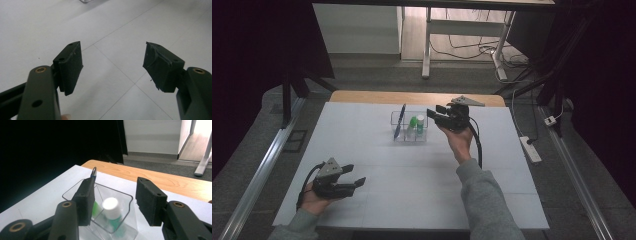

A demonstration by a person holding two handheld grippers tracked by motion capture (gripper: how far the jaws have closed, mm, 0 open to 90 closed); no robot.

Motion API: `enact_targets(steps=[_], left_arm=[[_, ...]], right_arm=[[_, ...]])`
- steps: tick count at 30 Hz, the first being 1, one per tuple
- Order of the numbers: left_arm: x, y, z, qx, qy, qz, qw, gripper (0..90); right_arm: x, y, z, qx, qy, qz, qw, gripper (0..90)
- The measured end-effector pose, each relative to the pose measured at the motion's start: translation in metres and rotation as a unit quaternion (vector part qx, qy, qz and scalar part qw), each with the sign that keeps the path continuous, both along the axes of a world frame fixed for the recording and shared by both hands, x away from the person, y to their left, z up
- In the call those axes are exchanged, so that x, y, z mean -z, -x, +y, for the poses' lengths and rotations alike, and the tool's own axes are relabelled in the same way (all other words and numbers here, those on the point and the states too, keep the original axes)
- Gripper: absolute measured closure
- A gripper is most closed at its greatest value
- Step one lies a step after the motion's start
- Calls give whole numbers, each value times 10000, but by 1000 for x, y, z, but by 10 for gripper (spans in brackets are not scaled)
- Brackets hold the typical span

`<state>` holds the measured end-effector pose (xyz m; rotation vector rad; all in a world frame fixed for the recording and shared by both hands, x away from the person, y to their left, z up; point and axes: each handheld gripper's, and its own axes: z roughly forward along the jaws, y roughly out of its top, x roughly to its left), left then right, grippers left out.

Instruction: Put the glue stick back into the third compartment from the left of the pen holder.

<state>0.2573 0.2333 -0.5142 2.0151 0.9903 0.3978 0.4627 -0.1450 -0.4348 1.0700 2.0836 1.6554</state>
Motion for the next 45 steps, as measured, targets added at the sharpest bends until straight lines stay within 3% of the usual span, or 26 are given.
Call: enact_targets(steps=[8,33,45], left_arm=[[0,-1,1,-28,11,9,10000,310],[-1,-5,-1,-35,-1,-20,10000,309],[-1,-5,-2,-30,-32,-32,10000,309]], right_arm=[[8,21,-25,-71,33,-7,10000,465],[40,122,-121,-313,686,93,9971,451],[51,149,-155,-158,897,105,9958,445]])
